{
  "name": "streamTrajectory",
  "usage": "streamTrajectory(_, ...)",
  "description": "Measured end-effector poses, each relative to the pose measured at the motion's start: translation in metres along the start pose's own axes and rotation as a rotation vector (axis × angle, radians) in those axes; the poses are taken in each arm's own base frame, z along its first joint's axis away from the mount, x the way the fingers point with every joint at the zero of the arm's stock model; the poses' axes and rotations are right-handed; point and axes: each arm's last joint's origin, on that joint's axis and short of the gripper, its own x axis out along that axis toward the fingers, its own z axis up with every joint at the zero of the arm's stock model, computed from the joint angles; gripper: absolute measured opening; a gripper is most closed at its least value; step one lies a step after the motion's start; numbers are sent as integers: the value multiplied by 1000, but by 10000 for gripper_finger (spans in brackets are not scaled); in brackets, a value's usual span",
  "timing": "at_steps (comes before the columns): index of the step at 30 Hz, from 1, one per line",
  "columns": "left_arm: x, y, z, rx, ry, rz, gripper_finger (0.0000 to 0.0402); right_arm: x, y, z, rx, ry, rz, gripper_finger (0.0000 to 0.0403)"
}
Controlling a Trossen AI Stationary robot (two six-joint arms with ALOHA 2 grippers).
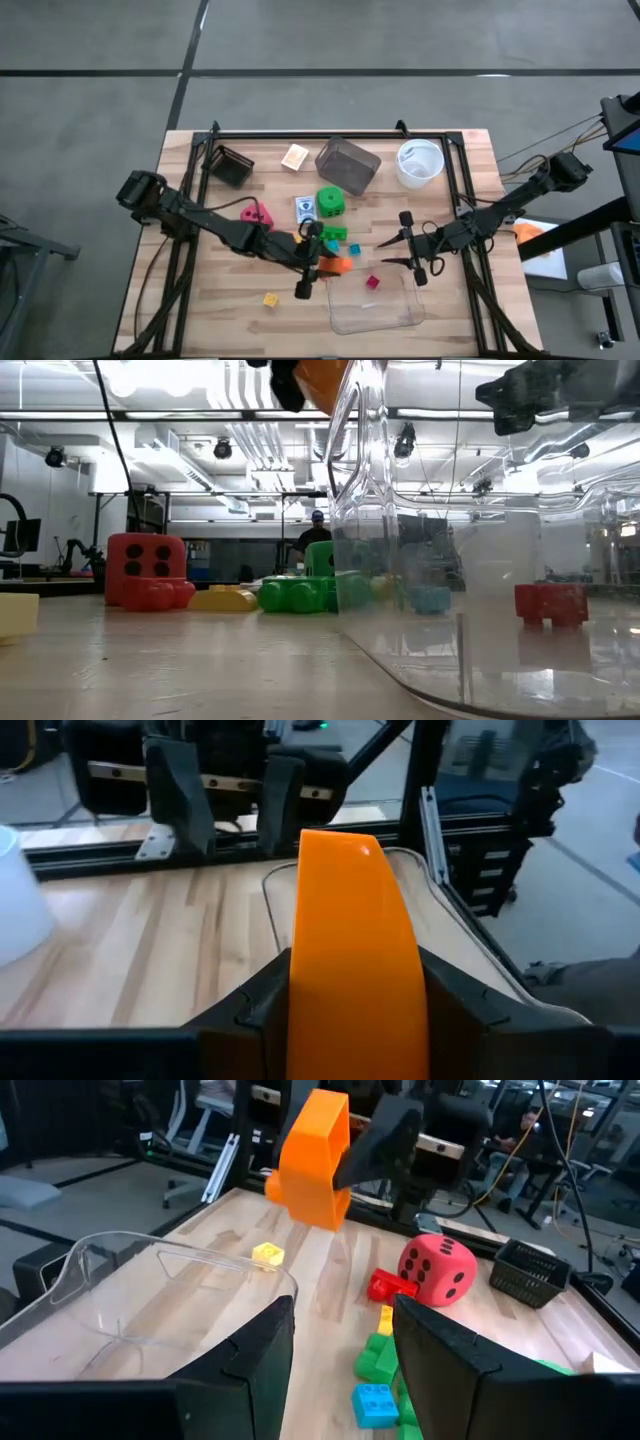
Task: Pick & Place Toys
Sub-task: Put the orange game piece into the bottom transparent bin, then put the top yellow game piece into the bottom transparent bin
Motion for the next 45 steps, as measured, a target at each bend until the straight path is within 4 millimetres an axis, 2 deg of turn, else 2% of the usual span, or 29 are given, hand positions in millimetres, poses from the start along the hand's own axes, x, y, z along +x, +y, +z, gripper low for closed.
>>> streamTrajectory(6, 23, 10, -11, -11, 41, -76, 156, 0, 0, 1, -7, -3, -1, 167)
streamTrajectory(16, 48, 7, -9, -10, 11, -147, 164, 0, 0, 1, -11, -4, -4, 167)
streamTrajectory(22, 67, 4, -14, -11, 32, -226, 174, -1, 0, 1, -12, -3, -5, 167)
streamTrajectory(34, 70, 2, -16, 11, 42, -337, 185, -1, 0, -2, -12, 7, -3, 167)
streamTrajectory(37, 70, 2, -17, 11, 46, -341, 207, -1, 0, -2, -11, 6, -3, 167)
streamTrajectory(45, 70, 5, -16, 5, 47, -329, 307, -1, 0, -1, -10, 6, -3, 167)
